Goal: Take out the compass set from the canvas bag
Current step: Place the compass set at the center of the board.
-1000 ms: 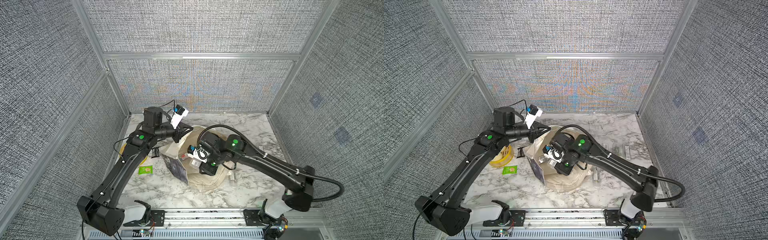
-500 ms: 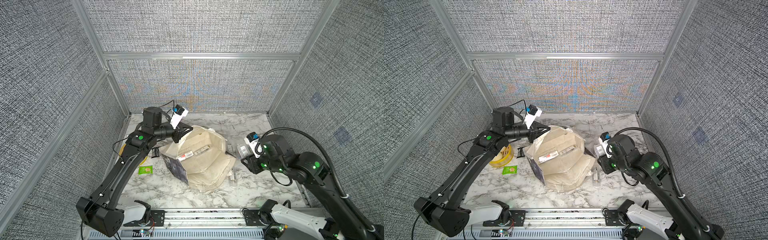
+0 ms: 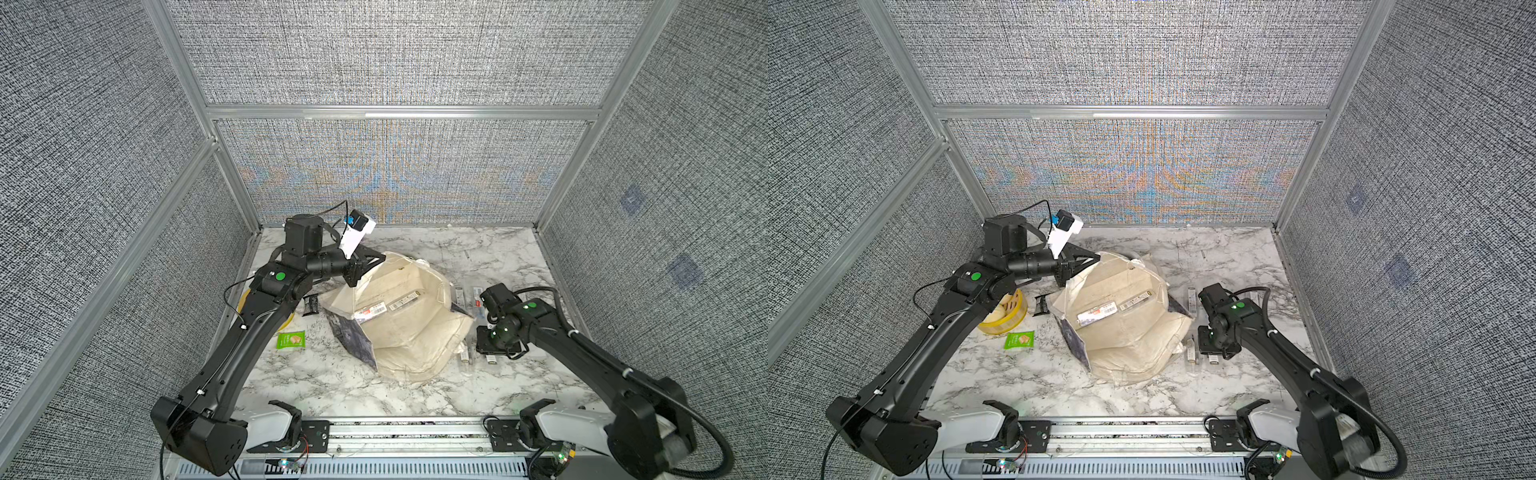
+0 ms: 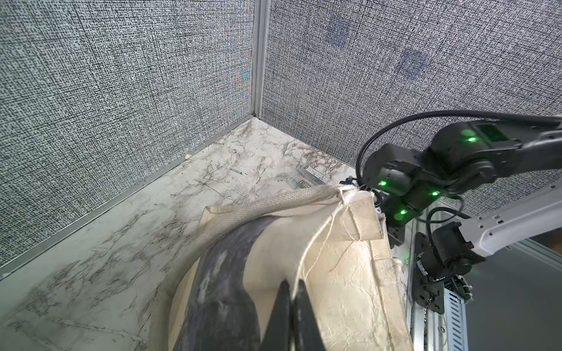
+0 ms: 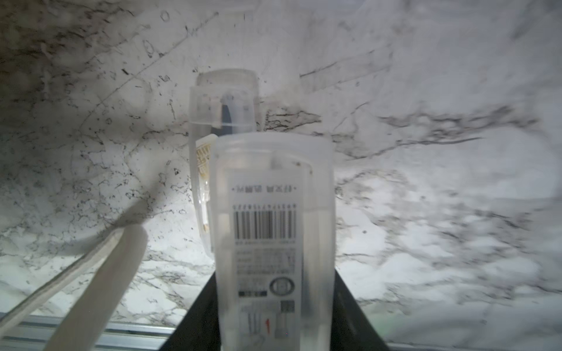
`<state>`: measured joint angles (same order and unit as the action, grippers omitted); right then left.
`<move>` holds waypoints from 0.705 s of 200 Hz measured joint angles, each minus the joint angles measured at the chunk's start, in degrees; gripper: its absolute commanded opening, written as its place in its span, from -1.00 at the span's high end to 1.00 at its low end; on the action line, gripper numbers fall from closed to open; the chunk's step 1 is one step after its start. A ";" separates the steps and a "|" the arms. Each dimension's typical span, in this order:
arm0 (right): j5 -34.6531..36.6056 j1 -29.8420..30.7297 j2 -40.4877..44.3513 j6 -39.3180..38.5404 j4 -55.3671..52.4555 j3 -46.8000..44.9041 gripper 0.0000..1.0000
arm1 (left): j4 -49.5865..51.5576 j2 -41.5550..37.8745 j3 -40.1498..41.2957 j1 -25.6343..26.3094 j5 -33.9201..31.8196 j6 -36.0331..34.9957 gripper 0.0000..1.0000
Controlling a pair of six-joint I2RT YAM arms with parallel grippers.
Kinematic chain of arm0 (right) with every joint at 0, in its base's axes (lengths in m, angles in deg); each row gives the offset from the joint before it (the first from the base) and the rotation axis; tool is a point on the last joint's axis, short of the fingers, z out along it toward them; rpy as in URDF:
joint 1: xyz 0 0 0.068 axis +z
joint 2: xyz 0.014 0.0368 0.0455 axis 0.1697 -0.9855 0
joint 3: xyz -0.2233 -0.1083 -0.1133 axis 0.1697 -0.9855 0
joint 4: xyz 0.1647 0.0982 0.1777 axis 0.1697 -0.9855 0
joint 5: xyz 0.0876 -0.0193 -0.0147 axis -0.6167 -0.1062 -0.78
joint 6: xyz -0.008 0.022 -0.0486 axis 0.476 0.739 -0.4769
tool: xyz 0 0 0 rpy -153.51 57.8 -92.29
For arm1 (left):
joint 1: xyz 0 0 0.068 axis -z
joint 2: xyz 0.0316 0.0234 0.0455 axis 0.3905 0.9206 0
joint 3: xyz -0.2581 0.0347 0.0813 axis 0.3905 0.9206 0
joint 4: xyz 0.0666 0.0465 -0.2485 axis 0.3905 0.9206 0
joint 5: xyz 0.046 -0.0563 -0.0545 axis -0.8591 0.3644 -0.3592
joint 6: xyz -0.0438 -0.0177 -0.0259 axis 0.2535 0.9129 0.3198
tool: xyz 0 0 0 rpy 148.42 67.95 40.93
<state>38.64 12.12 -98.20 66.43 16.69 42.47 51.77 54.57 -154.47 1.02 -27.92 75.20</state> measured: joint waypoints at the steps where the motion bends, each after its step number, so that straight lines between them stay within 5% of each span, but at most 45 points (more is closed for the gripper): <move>1: -0.09 -0.07 -0.22 0.04 0.11 -0.04 0.31 | 0.00 0.00 0.00 0.00 0.00 0.00 1.00; 75: -1.49 -1.27 -2.12 5.20 8.90 -8.96 0.24 | 0.07 -0.15 0.00 0.00 0.13 0.00 1.00; 141: 1.95 -2.45 -3.67 5.68 11.80 -8.02 0.05 | 0.07 -0.20 0.00 0.00 0.20 0.00 1.00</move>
<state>40.58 9.67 -101.87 72.11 28.49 34.45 51.84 54.37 -154.47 1.02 -27.72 75.20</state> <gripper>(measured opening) 0.468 0.048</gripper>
